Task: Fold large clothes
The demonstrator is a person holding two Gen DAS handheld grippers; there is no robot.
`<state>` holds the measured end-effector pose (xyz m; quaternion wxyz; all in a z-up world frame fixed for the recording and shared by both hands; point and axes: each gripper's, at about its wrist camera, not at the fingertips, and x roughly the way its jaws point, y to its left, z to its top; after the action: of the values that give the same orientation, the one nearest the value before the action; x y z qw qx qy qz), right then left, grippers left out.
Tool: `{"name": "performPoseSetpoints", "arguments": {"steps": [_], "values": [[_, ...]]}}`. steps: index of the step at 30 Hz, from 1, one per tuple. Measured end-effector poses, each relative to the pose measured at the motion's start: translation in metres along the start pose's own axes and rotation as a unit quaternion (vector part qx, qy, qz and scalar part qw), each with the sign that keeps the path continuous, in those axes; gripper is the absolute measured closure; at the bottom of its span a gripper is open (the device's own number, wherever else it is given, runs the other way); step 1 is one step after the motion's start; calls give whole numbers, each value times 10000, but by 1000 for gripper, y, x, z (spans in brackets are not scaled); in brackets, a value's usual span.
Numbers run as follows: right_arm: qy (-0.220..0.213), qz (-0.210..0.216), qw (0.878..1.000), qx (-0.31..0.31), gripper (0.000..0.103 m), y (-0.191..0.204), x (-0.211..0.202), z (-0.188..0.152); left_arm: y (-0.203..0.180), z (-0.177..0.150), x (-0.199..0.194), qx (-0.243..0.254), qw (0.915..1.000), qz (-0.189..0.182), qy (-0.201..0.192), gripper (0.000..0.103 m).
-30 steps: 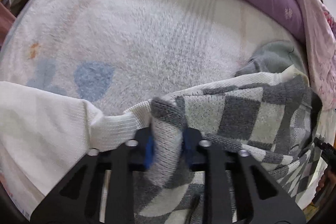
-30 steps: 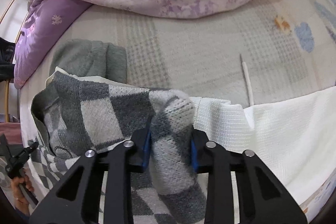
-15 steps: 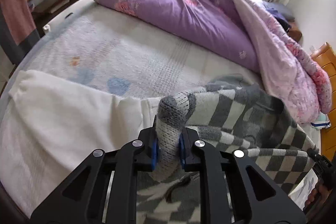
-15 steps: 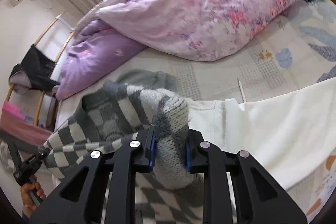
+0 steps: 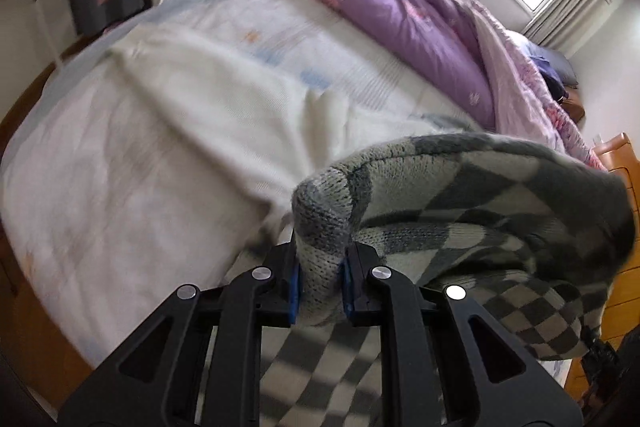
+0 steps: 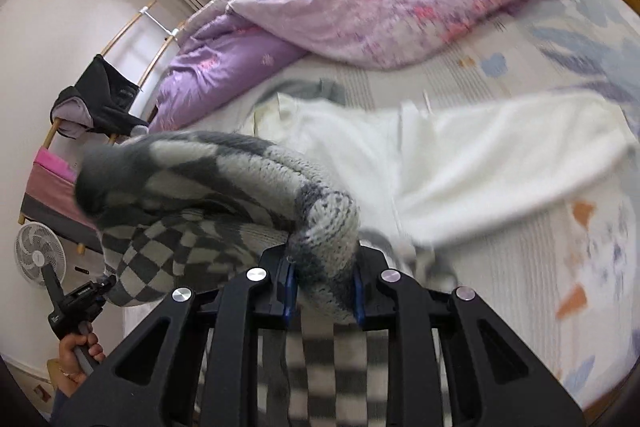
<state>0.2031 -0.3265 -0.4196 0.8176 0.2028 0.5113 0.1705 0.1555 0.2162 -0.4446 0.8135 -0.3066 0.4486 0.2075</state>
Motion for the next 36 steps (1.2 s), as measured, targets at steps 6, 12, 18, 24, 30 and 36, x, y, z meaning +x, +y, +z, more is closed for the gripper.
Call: {"name": "performPoseSetpoints", "arguments": {"steps": [6,12,18,24,30,36], "values": [[401,-553,9973,261,83,-17,-19,-89,59,-63,-5,-330,9984,40,456,87],[1279,-1207,9843,168,79,-48,15,-170,110,-125,7,-420,9948,249,893,83],[1377,-1557,9769,-494,73,-30,10,-189,139,-161,-5,-605,9914,287,1125,76],[1363,-1508,9787,-298,66,-33,-33,-191,136,-158,-51,-864,9929,-1,822,60],[800,-935,9922,171,64,-3,-51,-168,85,-134,-68,-676,9965,-465,143,46],[1159,-795,9890,456,95,-13,39,-172,39,-153,17,392,9949,-275,886,46]]}}
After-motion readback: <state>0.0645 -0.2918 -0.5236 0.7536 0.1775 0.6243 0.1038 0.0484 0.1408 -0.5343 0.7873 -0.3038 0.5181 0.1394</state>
